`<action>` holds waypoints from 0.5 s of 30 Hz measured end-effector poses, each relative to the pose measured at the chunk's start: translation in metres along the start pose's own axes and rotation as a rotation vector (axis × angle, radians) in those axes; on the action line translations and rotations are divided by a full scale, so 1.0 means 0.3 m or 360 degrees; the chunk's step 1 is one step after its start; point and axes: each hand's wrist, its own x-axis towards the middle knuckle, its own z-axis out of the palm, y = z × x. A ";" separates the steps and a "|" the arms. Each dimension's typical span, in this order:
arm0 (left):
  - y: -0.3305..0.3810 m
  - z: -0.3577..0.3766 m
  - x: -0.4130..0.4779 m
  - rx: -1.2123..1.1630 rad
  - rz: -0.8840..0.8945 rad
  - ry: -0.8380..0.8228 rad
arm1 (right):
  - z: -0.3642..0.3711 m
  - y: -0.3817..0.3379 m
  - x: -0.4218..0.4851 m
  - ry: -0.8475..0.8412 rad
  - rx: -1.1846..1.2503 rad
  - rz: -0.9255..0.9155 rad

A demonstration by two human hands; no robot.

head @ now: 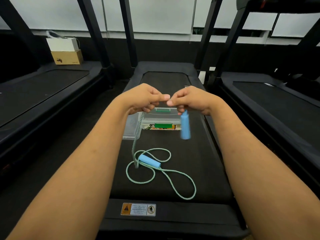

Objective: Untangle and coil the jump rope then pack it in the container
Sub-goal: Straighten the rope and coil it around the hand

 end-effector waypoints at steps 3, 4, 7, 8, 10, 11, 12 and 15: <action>-0.018 -0.037 0.005 -0.0150 0.0083 0.0180 | -0.008 0.039 -0.011 0.0049 0.0250 0.0062; -0.031 -0.048 0.013 -0.0224 0.0114 0.0262 | -0.011 0.043 -0.016 0.0059 0.0280 0.0076; -0.082 -0.062 0.036 -0.0263 0.0124 0.0490 | -0.020 0.033 -0.022 -0.0011 0.0199 0.0125; -0.099 -0.066 0.043 -0.0195 0.0095 0.0588 | -0.022 0.024 -0.023 -0.0044 0.0098 0.0147; -0.119 -0.077 0.044 0.0055 0.0013 0.0720 | -0.025 0.005 -0.022 -0.0098 -0.0171 0.0172; -0.117 -0.080 0.035 0.0198 -0.0047 0.0691 | -0.025 -0.005 -0.021 -0.0108 -0.0308 0.0169; -0.112 -0.078 0.025 0.0343 -0.0124 0.0599 | -0.024 -0.015 -0.019 -0.0106 -0.0441 0.0161; -0.081 -0.040 0.008 0.0326 -0.0190 0.0174 | -0.013 -0.053 -0.004 -0.0064 -0.0719 0.0139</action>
